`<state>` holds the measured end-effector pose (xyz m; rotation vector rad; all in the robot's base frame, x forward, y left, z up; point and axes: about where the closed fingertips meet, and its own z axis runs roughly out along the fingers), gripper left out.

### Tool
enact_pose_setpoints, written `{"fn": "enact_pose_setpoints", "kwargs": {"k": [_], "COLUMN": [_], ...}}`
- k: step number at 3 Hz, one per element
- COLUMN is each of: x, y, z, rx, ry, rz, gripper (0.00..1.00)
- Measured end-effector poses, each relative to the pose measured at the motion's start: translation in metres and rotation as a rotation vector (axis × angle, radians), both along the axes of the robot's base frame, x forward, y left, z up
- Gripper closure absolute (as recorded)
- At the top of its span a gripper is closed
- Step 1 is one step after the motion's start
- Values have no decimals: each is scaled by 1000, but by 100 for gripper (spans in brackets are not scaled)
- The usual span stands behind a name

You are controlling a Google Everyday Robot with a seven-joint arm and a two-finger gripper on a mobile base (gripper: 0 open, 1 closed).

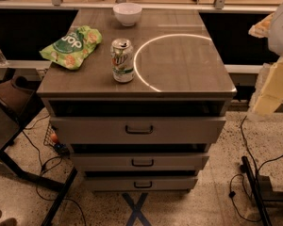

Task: Move 7up can near white bowl

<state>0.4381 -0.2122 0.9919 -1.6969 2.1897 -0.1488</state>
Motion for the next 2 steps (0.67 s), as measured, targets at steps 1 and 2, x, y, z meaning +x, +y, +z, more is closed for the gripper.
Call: {"fn": "enact_pose_setpoints", "kwargs": {"k": [1,2], "x": [0,8], "y": [0,3], "z": [1,5], "rx": [0,48], "ry": [-2,-55], "rz": [0,-26], "gripper": [0,0]}}
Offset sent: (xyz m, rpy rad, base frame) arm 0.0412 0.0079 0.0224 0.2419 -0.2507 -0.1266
